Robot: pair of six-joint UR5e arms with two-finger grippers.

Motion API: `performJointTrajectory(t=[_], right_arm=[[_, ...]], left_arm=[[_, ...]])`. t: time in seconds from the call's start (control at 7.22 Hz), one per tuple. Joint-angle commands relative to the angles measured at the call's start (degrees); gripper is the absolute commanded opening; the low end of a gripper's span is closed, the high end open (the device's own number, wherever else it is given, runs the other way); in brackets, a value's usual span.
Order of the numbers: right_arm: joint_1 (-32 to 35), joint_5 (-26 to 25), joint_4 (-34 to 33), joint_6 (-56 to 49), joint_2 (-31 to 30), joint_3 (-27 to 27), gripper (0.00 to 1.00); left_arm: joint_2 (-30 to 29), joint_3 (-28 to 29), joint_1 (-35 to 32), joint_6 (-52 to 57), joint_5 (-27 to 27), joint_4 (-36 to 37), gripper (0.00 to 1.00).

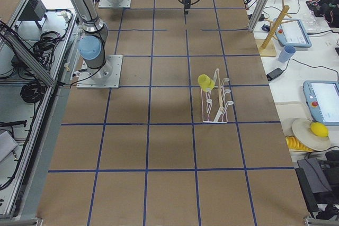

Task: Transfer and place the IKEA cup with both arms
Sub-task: 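Move the right gripper toward the yellow cup on the wire rack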

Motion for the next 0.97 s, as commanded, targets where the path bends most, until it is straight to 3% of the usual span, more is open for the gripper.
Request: performJointTrajectory(t=[0.0,0.42,0.83], right_arm=[[0.00,0.00,0.00,0.00,0.04,0.00,1.00],[-2.62,0.00,-0.35,-0.96,0.39,-1.14,1.00],[-15.95,0.44,-0.97,-14.12,0.39,-1.41,1.00]], left_arm=[[-0.07,0.13,0.00,-0.01,-0.18,0.08,1.00],[0.02,-0.21,0.35,0.17,-0.27,-0.01,1.00],[-0.51,-0.22,0.18,0.08,-0.19,-0.01,1.00]])
